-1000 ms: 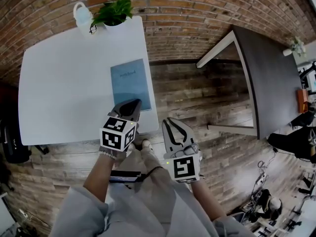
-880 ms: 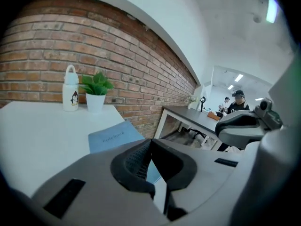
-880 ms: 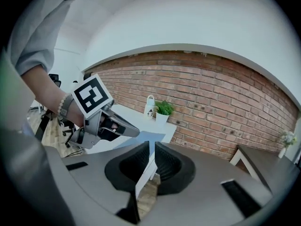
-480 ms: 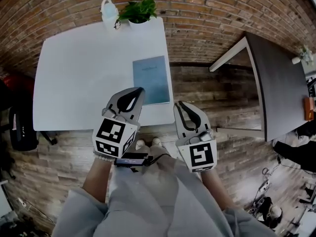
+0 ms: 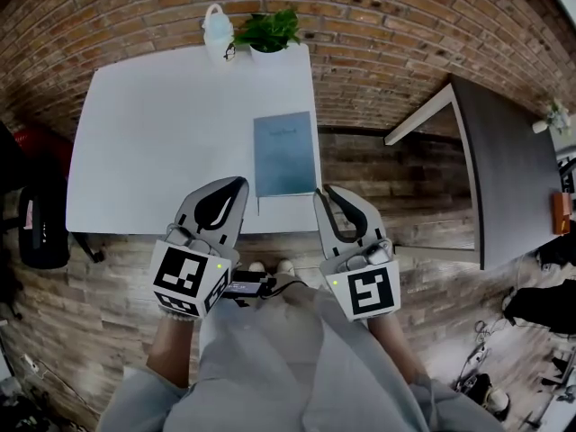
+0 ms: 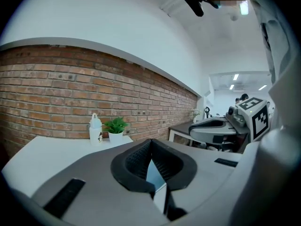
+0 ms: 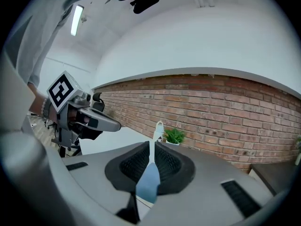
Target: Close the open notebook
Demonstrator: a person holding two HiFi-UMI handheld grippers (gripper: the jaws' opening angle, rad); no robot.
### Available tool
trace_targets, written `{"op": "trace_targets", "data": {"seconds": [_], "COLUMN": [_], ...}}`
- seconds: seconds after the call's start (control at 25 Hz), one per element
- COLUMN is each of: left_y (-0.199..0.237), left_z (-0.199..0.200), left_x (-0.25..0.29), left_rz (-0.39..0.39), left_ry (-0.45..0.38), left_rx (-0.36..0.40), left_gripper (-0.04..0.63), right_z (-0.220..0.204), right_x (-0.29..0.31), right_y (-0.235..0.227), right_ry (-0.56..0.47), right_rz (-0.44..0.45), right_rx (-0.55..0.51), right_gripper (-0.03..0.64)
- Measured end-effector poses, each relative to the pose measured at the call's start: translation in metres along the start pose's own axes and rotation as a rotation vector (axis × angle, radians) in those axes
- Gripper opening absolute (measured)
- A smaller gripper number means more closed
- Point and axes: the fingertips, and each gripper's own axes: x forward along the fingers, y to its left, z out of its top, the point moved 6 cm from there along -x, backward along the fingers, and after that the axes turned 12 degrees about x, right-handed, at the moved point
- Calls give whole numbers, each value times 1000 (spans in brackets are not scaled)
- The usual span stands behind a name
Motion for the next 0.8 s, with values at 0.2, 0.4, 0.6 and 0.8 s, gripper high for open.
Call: {"op": "trace_targets", "data": {"seconds": [0.2,0.4,0.6,0.8], "left_y": [1,1,1,-1], "left_z": [8,11,14,14], "left_x": [-12,-15,-16,-15], "left_rz": [-10,8,18,23], "left_ry": [-7,-17,-24,-30], "left_rx": [18,21,30,36], "left_gripper": [18,18,18,18], "right_z": [5,3,6,7], "right_x": [0,2,5,5], "right_y": [6,8,10,9], "right_ry": [-7,11,10,1], "right_rz": [10,30,47,47], "right_rx": [6,10,-6,-17], "right_gripper": [61,60,58,58]}}
